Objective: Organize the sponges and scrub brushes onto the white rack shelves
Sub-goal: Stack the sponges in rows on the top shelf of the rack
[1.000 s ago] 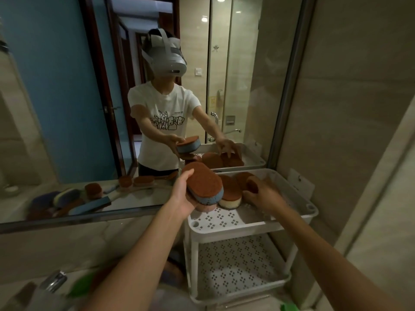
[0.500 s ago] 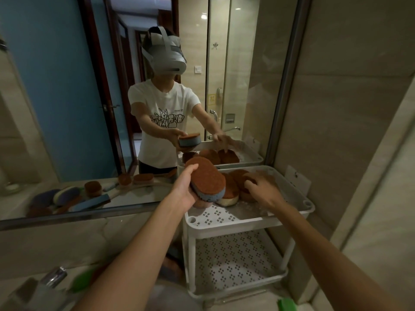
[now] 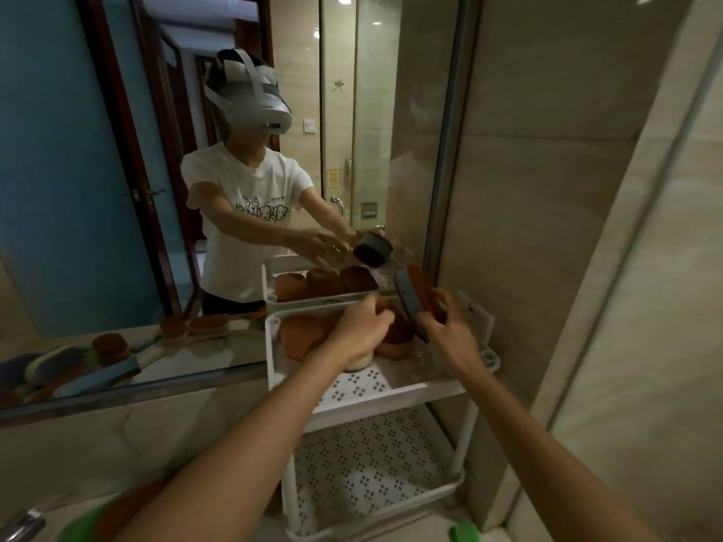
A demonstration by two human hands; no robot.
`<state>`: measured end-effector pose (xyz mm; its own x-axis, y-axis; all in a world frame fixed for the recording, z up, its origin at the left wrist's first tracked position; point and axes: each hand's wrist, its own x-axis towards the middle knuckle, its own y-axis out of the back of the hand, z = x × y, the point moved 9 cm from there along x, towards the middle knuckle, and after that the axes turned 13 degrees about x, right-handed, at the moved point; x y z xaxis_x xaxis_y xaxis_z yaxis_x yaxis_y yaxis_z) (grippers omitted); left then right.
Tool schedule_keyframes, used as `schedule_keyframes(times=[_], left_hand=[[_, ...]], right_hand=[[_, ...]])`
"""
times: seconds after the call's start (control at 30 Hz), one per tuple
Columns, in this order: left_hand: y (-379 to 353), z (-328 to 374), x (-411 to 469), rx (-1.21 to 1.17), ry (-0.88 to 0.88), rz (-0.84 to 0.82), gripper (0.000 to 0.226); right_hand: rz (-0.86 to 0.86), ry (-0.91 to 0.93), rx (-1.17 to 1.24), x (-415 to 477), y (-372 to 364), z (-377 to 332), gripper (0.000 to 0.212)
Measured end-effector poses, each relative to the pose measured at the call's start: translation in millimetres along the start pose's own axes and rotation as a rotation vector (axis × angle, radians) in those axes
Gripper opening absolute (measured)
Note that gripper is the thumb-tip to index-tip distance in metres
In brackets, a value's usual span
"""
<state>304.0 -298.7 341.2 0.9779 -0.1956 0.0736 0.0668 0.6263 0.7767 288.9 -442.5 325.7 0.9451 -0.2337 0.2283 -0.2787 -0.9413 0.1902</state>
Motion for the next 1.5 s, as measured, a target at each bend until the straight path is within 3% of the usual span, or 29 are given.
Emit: schedule_keyframes(times=[0.03, 0.1, 0.23, 0.37, 0.63, 0.87, 1.23, 1.5], left_hand=[[-4, 2, 1, 0.300, -0.113, 0.015, 0.049], [-23, -1, -2, 0.675, -0.294, -0.039, 0.053], [-41, -23, 1, 0.902, -0.340, -0.128, 0.053], [-38, -26, 5, 0.906, -0.310, -0.058, 0.050], [-39, -27, 4, 0.906, -0.273, -0.069, 0.051], [-53, -5, 10, 0.895, -0.416, -0.081, 0.063], [-53, -9, 13, 0.901, -0.367, -0.022, 0.059], [-55, -12, 16, 0.930, -0.375, -0.040, 0.060]], right_hand=[[-0.002, -0.030, -0.017, 5, 2, 7, 0.047], [-0.012, -0.056, -0.107, 14, 3, 15, 0.046], [-0.072, -0.081, -0.330, 26, -6, 25, 0.048], [-0.098, -0.100, -0.565, 33, -9, 27, 0.047], [-0.117, -0.150, -0.795, 35, -16, 32, 0.048], [-0.076, -0.090, -0.768, 30, -13, 22, 0.047], [-0.152, -0.146, -0.890, 24, -21, 23, 0.046], [-0.289, -0.161, -0.965, 10, -29, 25, 0.068]])
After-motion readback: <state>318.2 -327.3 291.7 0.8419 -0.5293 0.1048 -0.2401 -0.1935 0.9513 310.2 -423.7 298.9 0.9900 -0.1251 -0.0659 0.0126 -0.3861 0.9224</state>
